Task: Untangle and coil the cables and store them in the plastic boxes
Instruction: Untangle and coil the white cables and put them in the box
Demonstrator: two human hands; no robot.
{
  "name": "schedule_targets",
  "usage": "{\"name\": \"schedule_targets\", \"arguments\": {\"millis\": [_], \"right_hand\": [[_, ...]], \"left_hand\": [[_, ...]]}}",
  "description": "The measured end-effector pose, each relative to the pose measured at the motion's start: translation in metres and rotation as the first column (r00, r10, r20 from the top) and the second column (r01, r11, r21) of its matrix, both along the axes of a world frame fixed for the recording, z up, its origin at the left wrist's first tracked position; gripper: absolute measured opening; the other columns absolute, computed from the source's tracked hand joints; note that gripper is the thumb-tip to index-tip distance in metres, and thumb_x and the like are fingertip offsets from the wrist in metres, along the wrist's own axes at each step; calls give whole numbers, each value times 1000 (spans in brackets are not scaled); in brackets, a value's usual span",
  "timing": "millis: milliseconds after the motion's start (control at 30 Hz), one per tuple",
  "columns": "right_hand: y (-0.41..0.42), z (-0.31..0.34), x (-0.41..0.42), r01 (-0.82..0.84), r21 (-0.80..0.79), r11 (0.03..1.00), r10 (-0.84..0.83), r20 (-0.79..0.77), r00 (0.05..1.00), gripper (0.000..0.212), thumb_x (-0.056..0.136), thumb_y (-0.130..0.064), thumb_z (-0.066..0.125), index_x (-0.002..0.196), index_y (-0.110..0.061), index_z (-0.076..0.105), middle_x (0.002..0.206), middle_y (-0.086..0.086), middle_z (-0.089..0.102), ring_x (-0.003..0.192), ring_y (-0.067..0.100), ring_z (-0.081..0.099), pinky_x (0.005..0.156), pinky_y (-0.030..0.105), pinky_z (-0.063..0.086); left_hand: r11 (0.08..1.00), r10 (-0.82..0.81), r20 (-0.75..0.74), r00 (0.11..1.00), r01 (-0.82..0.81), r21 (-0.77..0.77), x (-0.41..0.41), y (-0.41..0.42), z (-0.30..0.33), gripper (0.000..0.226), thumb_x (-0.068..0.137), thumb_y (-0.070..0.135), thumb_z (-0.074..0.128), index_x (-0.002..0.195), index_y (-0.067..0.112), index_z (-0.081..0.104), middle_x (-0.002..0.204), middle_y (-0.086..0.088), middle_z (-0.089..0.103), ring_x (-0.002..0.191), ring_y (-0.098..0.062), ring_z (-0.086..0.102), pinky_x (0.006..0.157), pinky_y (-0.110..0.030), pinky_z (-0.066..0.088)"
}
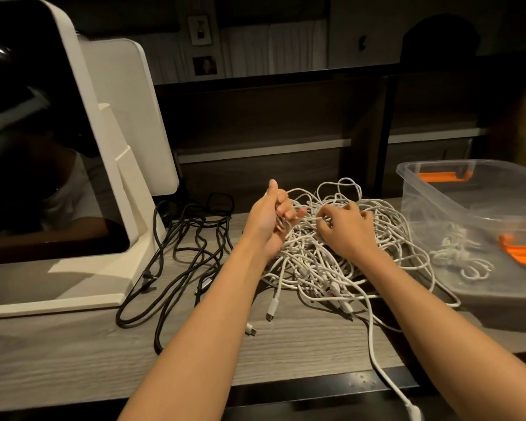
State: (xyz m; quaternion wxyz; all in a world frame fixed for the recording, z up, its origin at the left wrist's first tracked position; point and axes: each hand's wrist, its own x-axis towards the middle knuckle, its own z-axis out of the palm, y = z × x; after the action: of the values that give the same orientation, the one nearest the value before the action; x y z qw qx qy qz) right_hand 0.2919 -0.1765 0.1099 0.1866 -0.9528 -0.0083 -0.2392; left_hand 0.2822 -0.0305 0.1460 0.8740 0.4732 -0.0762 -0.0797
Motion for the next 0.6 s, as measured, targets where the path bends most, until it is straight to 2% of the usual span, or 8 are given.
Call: {"name": "schedule_targets", "arguments": {"millis": [67,133,167,267,400,467,500,600], "right_hand": [[0,-1,-1,-6,33,999,4,61,998,18,96,-32,44,105,-26,59,103,-5,65,119,20,40,98,42,24],[-1,-1,-2,-80,119,990,62,147,987,19,96,-36,48,105,-27,61,105,-7,63,114,16,42,97,40,24],[-3,0,-4,-147,178,973,113,189,975,20,95,-39,50,104,-27,63,105,-8,62,110,14,42,97,39,24],[-3,4,-10,-307,275,911,242,247,938,19,88,-43,60,91,-25,67,97,-7,54,103,12,37,92,34,27],[-1,3,-11,-353,251,901,267,318,909,19,80,-38,72,74,-21,64,76,-13,48,90,12,40,91,36,29],[0,4,-11,-367,261,893,271,339,901,23,79,-38,73,69,-24,58,70,-12,48,83,15,45,94,36,30],[0,4,-10,-375,261,890,277,344,897,25,80,-38,72,68,-26,54,68,-10,49,79,16,47,94,37,32],[6,8,-11,-438,314,842,340,321,884,18,83,-32,58,70,-26,47,68,-6,51,72,16,48,81,39,39]], "left_hand": [[999,6,-147,989,-12,-38,0,2,-1,48,104,41,36,64,15,42,45,6,33,35,-5,32,44,-19,45],[998,55,-208,977,-63,-28,3,4,-2,55,102,51,31,60,16,38,44,6,30,33,-5,28,34,-16,33],[996,93,-189,978,-90,25,5,4,-2,57,101,56,27,59,17,36,45,6,30,34,-5,27,33,-16,29],[922,146,18,989,-142,361,8,3,-4,54,103,52,21,63,19,33,53,5,32,46,-7,31,38,-16,25],[706,-12,234,972,-157,690,4,-1,-7,53,106,43,22,63,17,40,58,3,40,50,-9,35,42,-17,28],[577,-76,300,951,-204,791,4,-2,-6,57,106,41,22,65,14,51,58,4,45,49,-8,38,48,-21,34],[540,-105,305,946,-203,817,5,-2,-6,58,106,42,22,67,15,56,58,5,46,49,-6,40,51,-21,35],[557,-192,239,952,-95,825,6,-3,-7,57,105,46,21,67,17,52,54,6,43,48,-8,38,56,-26,34]]}}
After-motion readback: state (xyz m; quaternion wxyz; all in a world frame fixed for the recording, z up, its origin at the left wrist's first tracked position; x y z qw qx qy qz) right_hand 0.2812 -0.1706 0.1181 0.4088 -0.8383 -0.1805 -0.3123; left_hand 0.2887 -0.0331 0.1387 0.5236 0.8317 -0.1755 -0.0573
